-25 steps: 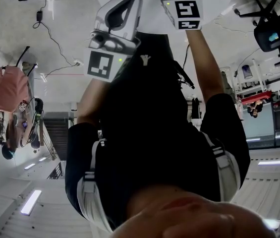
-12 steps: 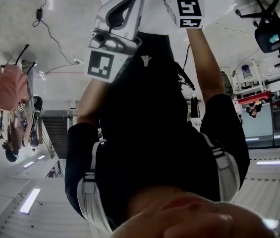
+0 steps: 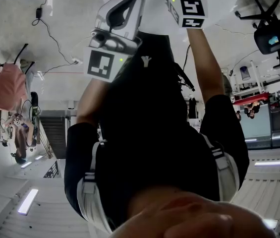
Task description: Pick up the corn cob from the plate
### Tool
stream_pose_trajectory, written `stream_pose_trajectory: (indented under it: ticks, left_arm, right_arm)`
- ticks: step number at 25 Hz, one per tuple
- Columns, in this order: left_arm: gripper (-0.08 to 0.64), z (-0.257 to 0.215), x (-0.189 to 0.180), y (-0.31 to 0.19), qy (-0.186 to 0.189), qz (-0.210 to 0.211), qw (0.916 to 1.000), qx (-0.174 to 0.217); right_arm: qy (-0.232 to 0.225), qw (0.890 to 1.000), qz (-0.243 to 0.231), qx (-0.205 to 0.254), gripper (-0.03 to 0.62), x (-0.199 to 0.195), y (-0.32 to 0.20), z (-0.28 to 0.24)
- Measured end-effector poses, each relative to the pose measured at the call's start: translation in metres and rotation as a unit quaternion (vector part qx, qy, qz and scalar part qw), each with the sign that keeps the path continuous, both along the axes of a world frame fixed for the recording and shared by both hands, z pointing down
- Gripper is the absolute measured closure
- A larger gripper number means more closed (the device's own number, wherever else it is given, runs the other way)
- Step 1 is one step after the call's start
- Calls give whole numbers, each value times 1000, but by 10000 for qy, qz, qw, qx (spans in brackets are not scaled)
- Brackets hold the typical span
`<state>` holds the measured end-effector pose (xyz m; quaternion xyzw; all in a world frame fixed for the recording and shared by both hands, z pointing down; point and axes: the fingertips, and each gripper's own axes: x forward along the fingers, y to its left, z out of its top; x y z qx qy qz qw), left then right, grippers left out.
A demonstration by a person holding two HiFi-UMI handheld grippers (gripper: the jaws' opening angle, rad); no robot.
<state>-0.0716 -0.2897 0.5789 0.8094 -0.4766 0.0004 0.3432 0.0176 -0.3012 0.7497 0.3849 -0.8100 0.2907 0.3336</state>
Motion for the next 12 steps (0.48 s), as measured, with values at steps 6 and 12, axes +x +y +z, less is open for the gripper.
stream_pose_trajectory:
  ticks: [6, 12]
  left_arm:
    - [555, -1, -6, 4, -3, -60, 10000, 9]
    - [555, -3, -8, 8, -12, -86, 10000, 32]
  right_arm:
    - [-64, 10000, 54, -53, 325, -2, 0, -2]
    - [-70, 9999, 90, -65, 325, -1, 1, -5]
